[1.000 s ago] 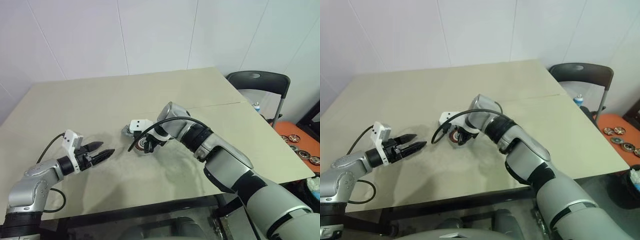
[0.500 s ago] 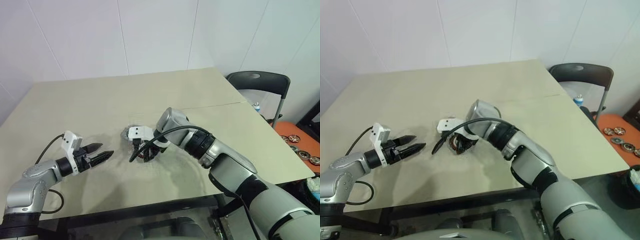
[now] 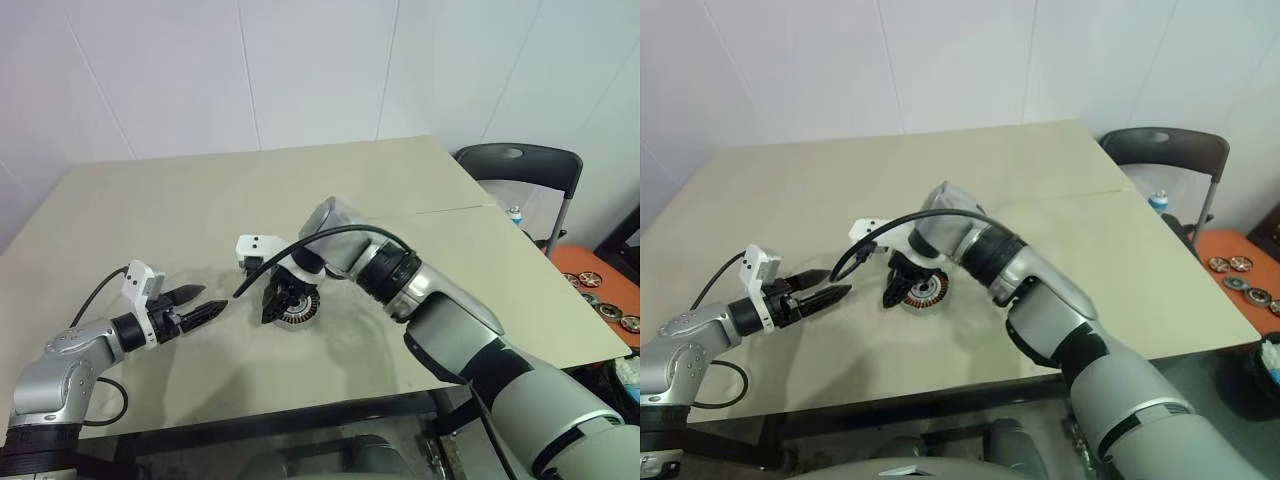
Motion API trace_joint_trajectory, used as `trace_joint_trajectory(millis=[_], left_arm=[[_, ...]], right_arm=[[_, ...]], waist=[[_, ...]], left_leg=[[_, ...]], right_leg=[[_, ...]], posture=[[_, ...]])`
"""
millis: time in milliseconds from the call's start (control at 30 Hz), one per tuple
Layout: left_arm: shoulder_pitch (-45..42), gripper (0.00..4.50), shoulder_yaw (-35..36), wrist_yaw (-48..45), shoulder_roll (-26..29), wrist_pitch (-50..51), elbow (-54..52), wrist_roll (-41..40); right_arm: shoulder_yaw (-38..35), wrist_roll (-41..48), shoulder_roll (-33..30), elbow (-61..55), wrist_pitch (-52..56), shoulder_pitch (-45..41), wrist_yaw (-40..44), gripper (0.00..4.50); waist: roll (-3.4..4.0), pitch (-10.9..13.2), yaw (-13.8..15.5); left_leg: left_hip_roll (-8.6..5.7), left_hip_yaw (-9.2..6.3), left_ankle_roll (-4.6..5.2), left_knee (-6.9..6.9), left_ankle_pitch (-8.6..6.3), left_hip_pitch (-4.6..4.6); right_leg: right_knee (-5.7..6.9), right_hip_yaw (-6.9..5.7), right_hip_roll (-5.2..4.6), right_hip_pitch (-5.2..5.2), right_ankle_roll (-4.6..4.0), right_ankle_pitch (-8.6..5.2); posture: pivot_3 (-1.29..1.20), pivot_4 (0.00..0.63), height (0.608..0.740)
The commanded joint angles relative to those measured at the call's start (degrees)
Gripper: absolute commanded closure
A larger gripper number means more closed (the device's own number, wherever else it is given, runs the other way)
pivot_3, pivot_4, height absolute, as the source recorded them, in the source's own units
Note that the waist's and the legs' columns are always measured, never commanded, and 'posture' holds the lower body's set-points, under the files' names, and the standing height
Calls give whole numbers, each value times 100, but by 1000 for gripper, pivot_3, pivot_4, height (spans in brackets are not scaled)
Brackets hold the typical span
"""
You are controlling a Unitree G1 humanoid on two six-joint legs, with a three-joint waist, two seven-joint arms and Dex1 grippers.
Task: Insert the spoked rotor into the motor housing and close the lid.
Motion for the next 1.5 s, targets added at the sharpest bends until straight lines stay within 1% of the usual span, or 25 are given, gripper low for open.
trace_joint_trajectory(millis=[33, 67, 100, 167, 200, 300, 333, 400, 500, 533, 667, 767, 867, 933, 1000, 1067, 1167, 1233, 1333, 1433, 1500], left_arm=[[-65, 470, 140, -6, 103, -47, -84, -10], [-53, 470, 150, -2, 109, -37, -110, -20], [-42, 470, 164, 4, 114, -25, -137, -33], [-28, 470, 190, 21, 123, -2, -188, -56], [-5, 470, 213, 30, 128, 19, -249, -84], [98, 470, 275, 54, 147, 72, -482, -156], [127, 470, 297, 58, 156, 111, -575, -199], [176, 470, 338, 35, 194, 173, -695, -252], [219, 470, 331, -28, 263, 227, -785, -317], [198, 470, 310, -33, 261, 244, -783, -337], [27, 470, 215, -20, 211, 258, -624, -332], [-116, 470, 103, -56, 192, 254, -513, -284], [-347, 470, 3, -136, 239, 236, -276, -223], [-520, 470, -79, -219, 284, 226, -102, -183], [-659, 470, -144, -296, 311, 215, 18, -152], [-844, 470, -260, -370, 313, 187, 153, -88], [-982, 470, -366, -457, 290, 160, 249, -29], [-1034, 470, -406, -491, 271, 161, 272, -21], [-1071, 470, -463, -518, 238, 121, 338, 34], [-1071, 470, -489, -511, 184, 99, 334, 53], [-1058, 470, -481, -507, 152, 93, 326, 53]], right_arm=[[-261, 256, -437, -792, -832, 147, 343, 2539], [-323, 282, -589, -984, -1157, 266, 359, 2539], [-352, 180, -761, -1150, -1801, 436, 220, 2539], [-470, -22, -985, -1284, -2968, 746, -238, 2539], [-687, -33, -978, -1236, -3286, 876, -630, 2539], [-1695, 333, -705, -1066, -3513, 1189, -1830, 2539], [-2002, 491, -713, -1090, -3438, 1342, -2042, 2539], [-2362, 668, -821, -1246, -3453, 1678, -2225, 2539], [-2831, 859, -1178, -1495, -3387, 2361, -2402, 2539], [-3144, 1165, -1311, -1498, -2860, 2504, -2399, 2539], [-4042, 1997, -2065, -1231, -1390, 3065, -2229, 2539], [-4376, 2090, -2510, -1367, -1333, 3780, -2322, 2539], [-4606, 2260, -2708, -1893, -1224, 4526, -2429, 2539], [-4592, 2336, -2764, -2346, -1201, 5022, -2429, 2539], [-4528, 2331, -2737, -2631, -1244, 5325, -2530, 2539], [-4413, 2159, -2616, -2851, -1558, 5592, -2786, 2539], [-4421, 2131, -2475, -3019, -1753, 5696, -3112, 2539], [-4476, 2176, -2435, -3076, -1784, 5712, -3234, 2539], [-4404, 1834, -2557, -2912, -2291, 5783, -3450, 2539], [-4400, 1470, -2676, -2640, -2850, 5871, -3740, 2539], [-4490, 1506, -2777, -2589, -2892, 5977, -3698, 2539]], waist=[[-2, -1, -2], [-3, -2, -3], [-4, -3, -3], [-5, -3, -2], [-4, -3, -3], [-3, -2, -18], [-4, -2, -13], [-7, -4, 23], [-10, -7, 142], [-7, -4, 174], [18, 12, 253], [28, 12, 302], [38, 15, 294], [43, 17, 296], [52, 22, 281], [52, 23, 285], [51, 22, 288], [51, 23, 305], [51, 22, 314], [51, 22, 317], [50, 22, 322]], left_leg=[[0, 0, 1, 0, 0, 0], [0, 1, 2, 1, -1, 0], [0, 0, 2, 1, -1, 1], [1, 1, 2, 1, -1, 2], [1, 1, 2, 1, -1, 2], [5, 9, 2, 2, -1, 5], [6, 12, 2, 0, -1, 6], [7, 9, 1, -1, -1, 6], [5, 11, 7, 2, -4, 6], [4, 13, 16, 5, -8, 8], [2, 15, 31, 32, -17, 4], [5, 20, 42, 35, -23, 10], [10, 23, 50, 34, -27, 16], [12, 33, 53, 35, -29, 16], [14, 40, 56, 42, -31, 15], [16, 63, 62, 55, -35, 17], [17, 81, 70, 70, -39, 24], [17, 86, 74, 75, -40, 25], [17, 84, 76, 74, -42, 24], [17, 84, 80, 71, -44, 22], [17, 84, 83, 71, -46, 20]], right_leg=[[-1, 0, 0, 1, 0, 0], [-2, -1, 0, 2, 1, 0], [-2, -1, -1, 3, 1, 0], [-3, -1, -1, 5, 1, 0], [-3, -1, -1, 7, 1, 0], [1, 2, 1, 5, 0, 1], [3, 3, 1, 3, 0, 1], [1, 3, 2, 4, -1, 1], [-8, 1, 0, 12, 0, 1], [-13, 2, 0, 19, 0, 1], [-29, 1, -2, 36, 1, 2], [-51, 2, 1, 52, 7, 5], [-68, -1, 3, 68, 11, 6], [-69, 3, 2, 67, 18, 10], [-70, 6, 2, 67, 24, 12], [-73, 10, -1, 70, 38, 20], [-86, 13, -7, 84, 75, 17], [-87, 17, -7, 85, 80, 20], [-90, 17, -7, 84, 61, 34], [-92, 16, -8, 82, 62, 35], [-96, 16, -9, 82, 62, 35]], posture=[[0, 0, 740], [0, 0, 740], [0, 0, 740], [0, 0, 740], [0, 0, 740], [0, 0, 740], [0, 0, 740], [0, 0, 740], [0, 0, 740], [0, 0, 740], [0, 0, 740], [0, 0, 740], [0, 0, 740], [0, 0, 740], [0, 0, 740], [0, 0, 740], [0, 0, 740], [0, 0, 740], [0, 0, 740], [0, 0, 740], [0, 0, 740]])
